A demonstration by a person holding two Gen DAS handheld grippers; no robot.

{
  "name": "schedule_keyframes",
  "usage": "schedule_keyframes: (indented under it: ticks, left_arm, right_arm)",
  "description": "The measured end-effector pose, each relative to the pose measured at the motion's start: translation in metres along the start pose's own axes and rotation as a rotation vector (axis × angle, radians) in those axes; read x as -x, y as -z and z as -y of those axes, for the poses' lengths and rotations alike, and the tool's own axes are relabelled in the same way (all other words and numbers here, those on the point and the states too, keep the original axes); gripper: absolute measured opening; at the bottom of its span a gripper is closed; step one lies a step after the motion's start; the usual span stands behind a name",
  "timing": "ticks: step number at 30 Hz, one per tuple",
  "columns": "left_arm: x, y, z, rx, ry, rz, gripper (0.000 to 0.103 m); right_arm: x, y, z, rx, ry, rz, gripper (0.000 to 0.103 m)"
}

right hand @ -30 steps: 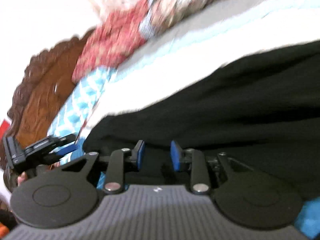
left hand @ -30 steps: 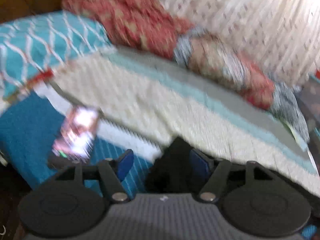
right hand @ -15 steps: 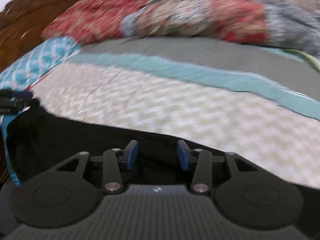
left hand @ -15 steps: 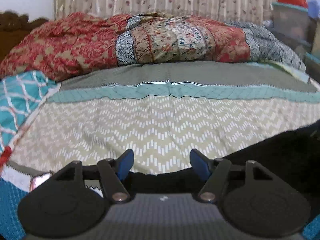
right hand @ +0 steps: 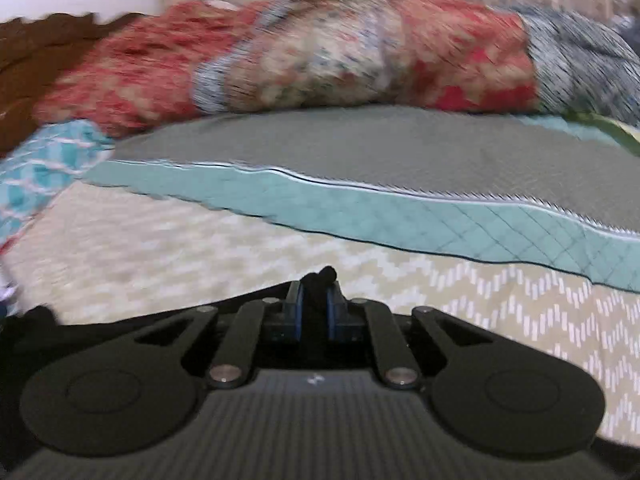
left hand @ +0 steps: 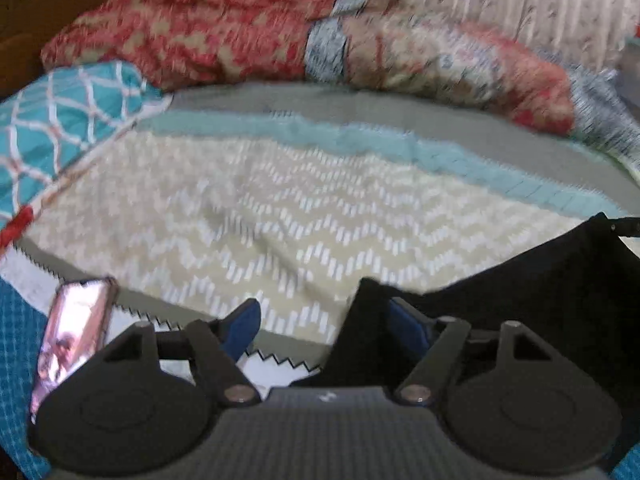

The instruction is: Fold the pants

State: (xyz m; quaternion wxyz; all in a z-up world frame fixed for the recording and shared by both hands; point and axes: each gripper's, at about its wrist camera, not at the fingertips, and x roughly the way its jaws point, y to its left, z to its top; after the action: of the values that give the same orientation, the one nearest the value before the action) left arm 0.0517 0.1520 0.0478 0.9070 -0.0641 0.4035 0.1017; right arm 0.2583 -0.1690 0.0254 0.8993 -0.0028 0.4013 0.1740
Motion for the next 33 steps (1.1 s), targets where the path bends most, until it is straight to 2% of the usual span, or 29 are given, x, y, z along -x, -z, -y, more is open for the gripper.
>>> schedule_keyframes:
  ticks: [1, 2, 3, 5, 8, 11, 12, 14, 17, 20, 23, 25, 28, 31, 33]
  left_arm:
    - [-0.007, 0.001, 0.003, -0.011, -0.022, -0.01, 0.072]
    - [-0.013, 0.001, 0.005, -0.028, -0.043, -0.014, 0.072]
    - [-0.017, 0.001, 0.007, -0.039, -0.068, -0.024, 0.073]
    - [-0.014, -0.002, 0.003, -0.012, -0.06, -0.021, 0.073]
    - [0.004, -0.009, -0.01, 0.055, -0.058, 0.017, 0.072]
    - [0.033, -0.018, -0.03, 0.171, -0.049, 0.082, 0.073]
    - [0.044, -0.021, -0.035, 0.213, -0.023, 0.108, 0.073]
    - [0.059, -0.024, -0.031, 0.232, 0.048, 0.136, 0.073]
    - [0.071, -0.023, 0.002, 0.137, 0.178, 0.14, 0.074]
    - [0.069, -0.009, 0.05, 0.006, 0.263, 0.086, 0.074]
    - [0.057, 0.009, 0.089, -0.091, 0.316, 0.013, 0.074]
    - [0.048, 0.02, 0.109, -0.153, 0.311, -0.029, 0.074]
    - [0.037, 0.031, 0.126, -0.198, 0.267, -0.076, 0.074]
    - [0.036, 0.033, 0.131, -0.186, 0.227, -0.11, 0.075]
    - [0.04, 0.034, 0.134, -0.173, 0.216, -0.117, 0.077]
  right_arm:
    - [-0.02, 0.006, 0.004, -0.011, 0.009, -0.081, 0.019]
    - [-0.028, 0.012, 0.008, -0.026, 0.014, -0.092, 0.023]
    - [-0.024, 0.016, 0.009, -0.031, 0.003, -0.031, 0.033]
    - [-0.018, 0.014, 0.012, -0.058, 0.001, -0.044, 0.048]
    - [0.015, 0.019, 0.016, -0.082, -0.004, 0.004, 0.051]
    - [0.062, 0.037, 0.032, -0.157, -0.037, 0.077, 0.051]
    - [0.077, 0.044, 0.037, -0.176, -0.059, 0.094, 0.051]
    - [0.106, 0.063, 0.041, -0.199, -0.096, 0.121, 0.051]
    - [0.13, 0.092, 0.048, -0.231, -0.1, 0.132, 0.051]
    - [0.153, 0.119, 0.065, -0.272, -0.03, 0.143, 0.051]
    - [0.181, 0.138, 0.1, -0.349, 0.053, 0.179, 0.051]
    - [0.209, 0.143, 0.132, -0.354, 0.169, 0.219, 0.051]
    - [0.246, 0.14, 0.199, -0.368, 0.35, 0.257, 0.051]
    - [0.259, 0.136, 0.276, -0.398, 0.531, 0.191, 0.058]
    - [0.254, 0.136, 0.319, -0.41, 0.591, 0.102, 0.068]
